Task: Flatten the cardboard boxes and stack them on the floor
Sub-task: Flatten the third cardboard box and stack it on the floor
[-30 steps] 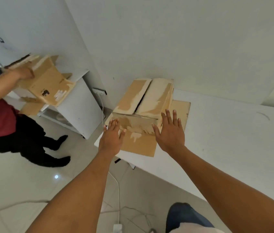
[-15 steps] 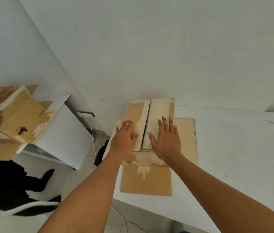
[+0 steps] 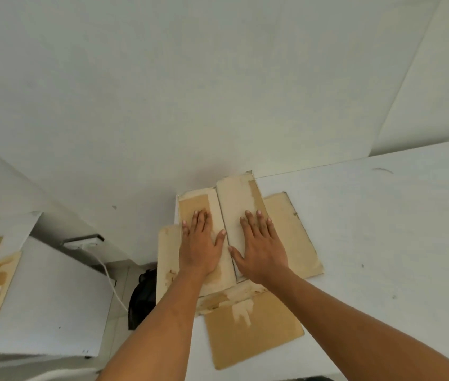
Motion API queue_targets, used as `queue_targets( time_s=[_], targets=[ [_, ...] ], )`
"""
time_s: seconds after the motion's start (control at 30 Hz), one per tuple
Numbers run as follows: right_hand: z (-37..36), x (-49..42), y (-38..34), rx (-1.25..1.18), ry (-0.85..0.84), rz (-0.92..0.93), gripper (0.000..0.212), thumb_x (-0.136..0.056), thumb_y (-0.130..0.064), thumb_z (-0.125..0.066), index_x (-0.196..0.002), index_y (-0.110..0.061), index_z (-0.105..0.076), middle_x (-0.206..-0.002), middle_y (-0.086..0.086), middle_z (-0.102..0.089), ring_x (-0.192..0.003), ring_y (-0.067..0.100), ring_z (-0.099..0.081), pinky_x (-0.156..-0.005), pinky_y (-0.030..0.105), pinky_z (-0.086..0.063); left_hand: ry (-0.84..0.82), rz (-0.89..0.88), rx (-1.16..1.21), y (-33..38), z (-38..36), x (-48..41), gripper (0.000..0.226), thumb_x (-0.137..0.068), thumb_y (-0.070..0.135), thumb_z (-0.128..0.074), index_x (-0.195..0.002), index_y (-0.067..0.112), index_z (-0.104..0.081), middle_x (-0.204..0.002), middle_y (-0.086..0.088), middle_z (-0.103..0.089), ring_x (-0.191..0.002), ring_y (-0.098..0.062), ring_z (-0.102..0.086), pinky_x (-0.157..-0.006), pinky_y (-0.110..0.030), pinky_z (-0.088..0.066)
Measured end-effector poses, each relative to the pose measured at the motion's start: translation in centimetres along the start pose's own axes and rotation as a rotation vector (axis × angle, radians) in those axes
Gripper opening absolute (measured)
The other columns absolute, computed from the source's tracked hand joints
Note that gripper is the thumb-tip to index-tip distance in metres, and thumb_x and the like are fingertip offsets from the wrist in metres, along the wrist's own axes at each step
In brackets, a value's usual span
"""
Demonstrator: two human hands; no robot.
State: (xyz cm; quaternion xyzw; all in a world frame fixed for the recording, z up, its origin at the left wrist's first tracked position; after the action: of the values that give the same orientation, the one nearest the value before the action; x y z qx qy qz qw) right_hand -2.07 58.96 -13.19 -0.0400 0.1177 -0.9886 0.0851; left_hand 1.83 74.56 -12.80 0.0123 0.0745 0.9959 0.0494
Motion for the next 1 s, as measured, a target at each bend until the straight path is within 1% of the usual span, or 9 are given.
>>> queue_targets(
  time_s=[0.2,0.37,0.53,0.7,0.8,0.87,0.9,0.93,1.0],
  targets=[
    [-0.4,-0.4,-0.4,0.016,-0.049,-0.096,0.09,-0.096,-0.066,-0.018,-0.162,-0.014,0.016,-0.169,0.004,0.026,-0.152,0.024,0.032,-0.126,0.048,0.014,0.006,-0.002,-0.003,0.1,0.2,-0.1,0.075,-0.103,0.058,-0.016,-0.161,0.015,0.002,-0.169,0.0,0.005,-0.155,-0.013,0.01,-0.126,-0.041,0.006],
    [-0.4,-0.3,-0.2,0.035,-0.081,-0.105,0.096,-0.093,-0.071,-0.019,-0.16,-0.017,0.022,-0.168,0.001,0.029,-0.151,0.023,0.035,-0.126,0.047,0.015,-0.014,-0.011,-0.025,0.1,0.2,0.0,0.073,-0.103,0.055,-0.015,-0.16,0.014,0.005,-0.169,-0.002,0.009,-0.155,-0.015,0.013,-0.126,-0.043,0.007],
    [-0.5,-0.2,0.6,0.094,-0.12,-0.09,0.116,-0.083,-0.095,-0.012,-0.157,-0.016,0.028,-0.162,-0.002,0.038,-0.149,0.022,0.038,-0.126,0.048,0.016,-0.022,-0.009,-0.035,0.5,0.4,-0.1,0.066,-0.106,0.046,-0.016,-0.159,0.013,0.006,-0.169,-0.003,0.01,-0.154,-0.017,0.014,-0.126,-0.044,0.005],
    [0.5,0.1,0.4,-0.009,-0.079,-0.097,0.101,-0.093,-0.076,-0.025,-0.162,-0.017,0.02,-0.17,-0.001,0.024,-0.153,0.021,0.03,-0.127,0.046,0.012,-0.025,-0.019,-0.008,0.1,0.2,0.0,0.071,-0.104,0.054,-0.014,-0.16,0.014,0.007,-0.169,-0.002,0.011,-0.154,-0.016,0.015,-0.125,-0.044,0.007],
    [2.7,-0.1,-0.2,-0.232,-0.064,-0.124,0.099,-0.094,-0.066,-0.04,-0.165,-0.015,0.007,-0.173,0.0,0.007,-0.159,0.024,0.009,-0.129,0.048,0.001,-0.02,-0.025,0.018,0.0,0.3,-0.1,0.081,-0.1,0.066,-0.011,-0.16,0.015,0.007,-0.169,-0.001,0.01,-0.154,-0.016,0.016,-0.125,-0.043,0.011],
    [5.0,-0.4,0.0,-0.462,-0.061,-0.179,0.091,-0.096,-0.054,-0.051,-0.166,-0.016,-0.007,-0.172,0.003,-0.012,-0.155,0.029,-0.021,-0.125,0.047,-0.024,-0.029,-0.027,0.026,-0.1,0.1,-0.1,0.091,-0.095,0.075,-0.008,-0.16,0.015,0.009,-0.168,-0.002,0.012,-0.153,-0.016,0.018,-0.124,-0.043,0.012],
    [6.2,-0.7,0.8,-0.577,-0.041,-0.227,0.084,-0.097,-0.046,-0.055,-0.166,-0.017,-0.015,-0.169,0.005,-0.025,-0.145,0.029,-0.04,-0.114,0.041,-0.038,-0.033,-0.028,0.032,-0.1,-0.1,-0.2,0.096,-0.091,0.08,-0.007,-0.16,0.014,0.011,-0.168,-0.002,0.013,-0.153,-0.016,0.019,-0.124,-0.044,0.013],
    [7.4,-1.0,1.7,-0.644,-0.014,-0.261,0.076,-0.098,-0.038,-0.057,-0.164,-0.02,-0.025,-0.162,0.006,-0.04,-0.128,0.025,-0.055,-0.101,0.033,-0.045,-0.032,-0.025,0.039,-0.2,-0.2,-0.2,0.102,-0.088,0.084,-0.006,-0.159,0.014,0.011,-0.168,-0.002,0.013,-0.153,-0.017,0.019,-0.124,-0.045,0.013],
    [9.8,-1.4,3.2,-0.612,0.014,-0.266,0.067,-0.094,-0.027,-0.058,-0.159,-0.028,-0.04,-0.147,0.003,-0.059,-0.098,0.015,-0.067,-0.085,0.027,-0.05,-0.024,-0.015,0.045,-0.2,-0.3,-0.2,0.111,-0.081,0.09,-0.005,-0.16,0.013,0.011,-0.168,-0.004,0.013,-0.154,-0.019,0.018,-0.124,-0.046,0.013]
  ],
)
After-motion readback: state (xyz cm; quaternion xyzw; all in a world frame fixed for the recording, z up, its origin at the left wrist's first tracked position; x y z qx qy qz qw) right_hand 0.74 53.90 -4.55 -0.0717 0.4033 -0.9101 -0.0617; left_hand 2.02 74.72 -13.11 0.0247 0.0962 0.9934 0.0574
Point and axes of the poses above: each hand's wrist, its own x-axis away from the middle knuckle, its own z-axis out of the back of the hand, y = z × x, the point moved 7 cm from there along -x, towards the middle knuckle
